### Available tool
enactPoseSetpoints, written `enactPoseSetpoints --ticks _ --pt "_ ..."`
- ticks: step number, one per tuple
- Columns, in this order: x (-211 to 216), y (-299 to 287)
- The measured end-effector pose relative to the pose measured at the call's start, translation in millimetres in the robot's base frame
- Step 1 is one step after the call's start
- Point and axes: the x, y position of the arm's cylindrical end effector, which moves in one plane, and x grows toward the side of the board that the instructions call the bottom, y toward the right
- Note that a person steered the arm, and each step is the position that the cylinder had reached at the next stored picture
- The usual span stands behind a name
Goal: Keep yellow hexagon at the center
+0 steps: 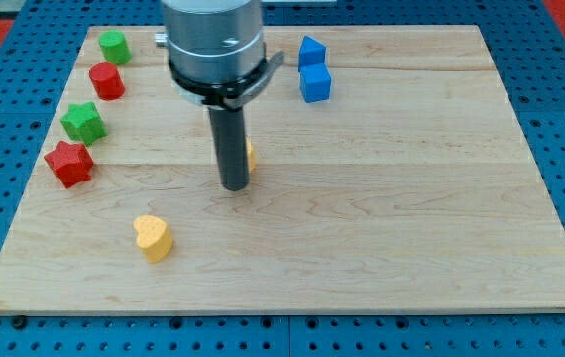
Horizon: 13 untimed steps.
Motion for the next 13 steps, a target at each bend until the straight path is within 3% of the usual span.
enactPoseSetpoints --ticks 1,2,4,7,10,13 --pt "-2.7 -18.4" --pt "-38.7 -18.4" --pt "-103.6 28.0" --pt "-20.1 -7.6" --pt "18.5 4.5" --pt "-40.0 53.0"
